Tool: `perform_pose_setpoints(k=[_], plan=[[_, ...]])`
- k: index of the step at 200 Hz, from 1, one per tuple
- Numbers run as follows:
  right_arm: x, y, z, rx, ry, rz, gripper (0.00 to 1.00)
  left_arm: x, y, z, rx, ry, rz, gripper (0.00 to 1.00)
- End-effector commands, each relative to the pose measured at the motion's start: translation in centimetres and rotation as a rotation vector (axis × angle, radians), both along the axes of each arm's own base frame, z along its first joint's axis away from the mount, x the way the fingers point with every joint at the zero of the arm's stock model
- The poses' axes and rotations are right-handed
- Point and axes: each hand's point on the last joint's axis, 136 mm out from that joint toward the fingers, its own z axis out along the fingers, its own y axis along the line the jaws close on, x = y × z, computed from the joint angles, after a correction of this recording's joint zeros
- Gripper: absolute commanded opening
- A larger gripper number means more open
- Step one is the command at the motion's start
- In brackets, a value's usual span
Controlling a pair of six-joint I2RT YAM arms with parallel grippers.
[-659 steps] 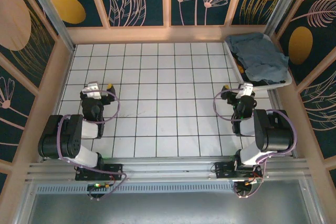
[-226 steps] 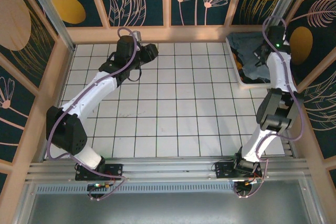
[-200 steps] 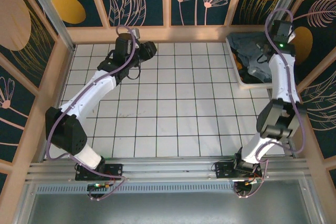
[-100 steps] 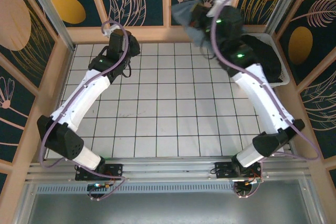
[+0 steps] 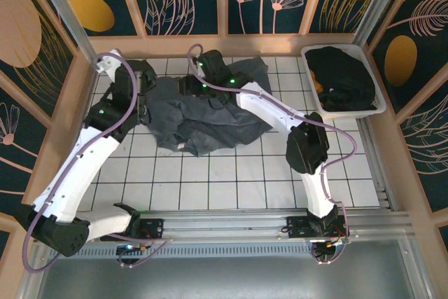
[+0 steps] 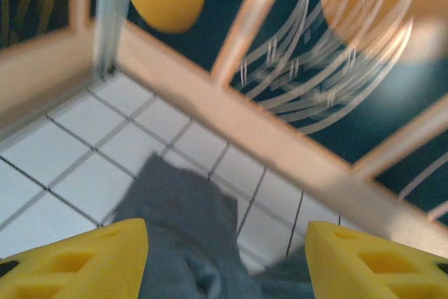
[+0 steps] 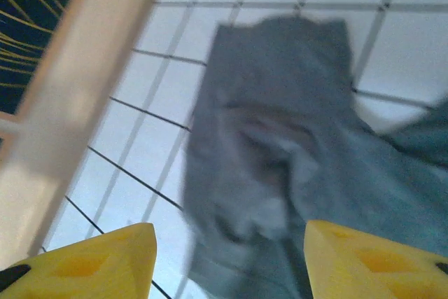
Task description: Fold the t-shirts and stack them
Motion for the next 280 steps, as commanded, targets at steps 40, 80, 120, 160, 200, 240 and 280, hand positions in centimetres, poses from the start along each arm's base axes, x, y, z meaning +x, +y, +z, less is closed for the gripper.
perform_pose_setpoints(k=[40,80,120,160,200,240,280], plan=[[2.5,-22.4,-5.3,-0.030,0.200,-0.501,0.54,-2.0,-18.2,-17.4,0.095,0.423,-0.817,0.67],[0.9,-29.8,-10.2,-0.175,0.310,-0.614,0.57,-3.4,-19.8,-27.6,0.318,0.710,-0.769,0.80],[0.2,-31.7,-11.0,-0.191,0.324,-0.636,0.57,-3.5,-22.3,-29.7,0.320,0.746,-0.819,0.85],[0.1,-31.7,-11.4,-0.188,0.334,-0.630,0.57,-3.8,-26.1,-30.1,0.375,0.706,-0.907,0.87],[0.1,-31.4,-11.3,-0.171,0.337,-0.622,0.57,-3.7,-26.1,-32.6,0.405,0.772,-0.881,0.84],[0.0,-31.5,-11.3,-0.173,0.338,-0.620,0.57,-4.8,-25.6,-33.8,0.391,0.795,-0.899,0.65],[0.1,-31.5,-11.4,-0.171,0.335,-0.619,0.57,-5.7,-22.0,-34.1,0.427,0.809,-0.776,0.01]])
